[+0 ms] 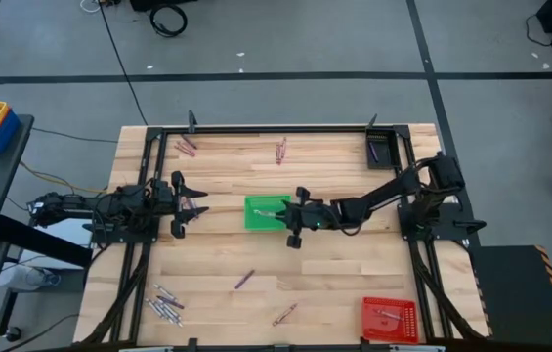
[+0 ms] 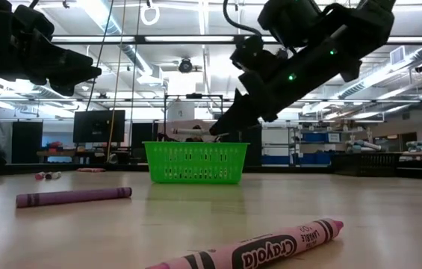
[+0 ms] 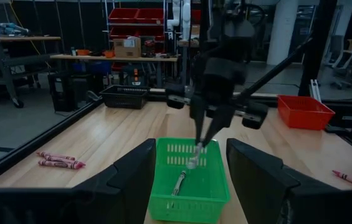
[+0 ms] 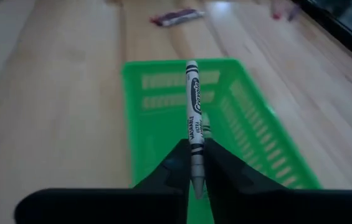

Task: Sort crayons
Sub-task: Put the white crayon into the green basket, then put the pink crayon into the red basket

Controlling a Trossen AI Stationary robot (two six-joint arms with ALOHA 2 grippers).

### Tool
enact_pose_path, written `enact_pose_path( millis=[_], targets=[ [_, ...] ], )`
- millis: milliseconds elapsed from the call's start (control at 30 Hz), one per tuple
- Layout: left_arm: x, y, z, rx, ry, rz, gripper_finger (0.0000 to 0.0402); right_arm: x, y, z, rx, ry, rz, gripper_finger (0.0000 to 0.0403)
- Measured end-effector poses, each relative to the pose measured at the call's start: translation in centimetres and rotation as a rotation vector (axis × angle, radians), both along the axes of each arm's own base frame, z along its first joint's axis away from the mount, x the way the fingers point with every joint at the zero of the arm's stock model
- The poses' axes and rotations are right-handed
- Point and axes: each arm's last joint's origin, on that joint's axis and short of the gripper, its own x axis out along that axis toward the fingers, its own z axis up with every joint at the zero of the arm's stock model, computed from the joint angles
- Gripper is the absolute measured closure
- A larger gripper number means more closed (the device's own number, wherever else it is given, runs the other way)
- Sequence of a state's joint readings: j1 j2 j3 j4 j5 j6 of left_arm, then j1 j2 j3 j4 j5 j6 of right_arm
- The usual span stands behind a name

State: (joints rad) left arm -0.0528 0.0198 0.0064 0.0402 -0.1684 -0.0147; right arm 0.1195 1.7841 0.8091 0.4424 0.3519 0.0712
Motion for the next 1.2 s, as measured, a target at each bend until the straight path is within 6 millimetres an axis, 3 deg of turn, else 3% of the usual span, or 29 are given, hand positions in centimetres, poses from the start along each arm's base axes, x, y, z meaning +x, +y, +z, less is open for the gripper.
enact_pose_path(
  millis=[200, 333, 433, 533, 667, 800, 1000, 1200],
  targets=[
    [0.0, 0.0, 0.0, 0.0, 0.0, 0.0, 0.0193, 0.1, -0.2, 0.3, 0.044, -0.016, 0.015, 0.0294],
    [0.0, 0.0, 0.0, 0.0, 0.0, 0.0, 0.0193, -0.1, 1.2, 1.1, 0.087, -0.036, 0.109, 0.0256],
    [0.0, 0.0, 0.0, 0.0, 0.0, 0.0, 0.0193, -0.7, 4.0, 2.3, 0.15, -0.067, 0.276, 0.0245],
    [0.0, 0.0, 0.0, 0.0, 0.0, 0.0, 0.0193, -1.9, 8.3, 2.4, 0.131, -0.058, 0.447, 0.0245],
    [0.0, 0.0, 0.0, 0.0, 0.0, 0.0, 0.0193, -4.0, 14.0, 0.9, 0.064, -0.033, 0.577, 0.0245],
    [0.0, 0.0, 0.0, 0.0, 0.0, 0.0, 0.0193, -5.0, 17.4, -1.1, 0.074, -0.103, 0.558, 0.0245],
    [0.0, 0.0, 0.0, 0.0, 0.0, 0.0, 0.0193, -4.2, 19.0, -4.8, 0.125, -0.077, 0.617, 0.0245],
    [0.0, 0.0, 0.0, 0.0, 0.0, 0.0, 0.0193, -2.7, 18.7, -5.3, 0.107, -0.064, 0.664, 0.0245]
  ],
)
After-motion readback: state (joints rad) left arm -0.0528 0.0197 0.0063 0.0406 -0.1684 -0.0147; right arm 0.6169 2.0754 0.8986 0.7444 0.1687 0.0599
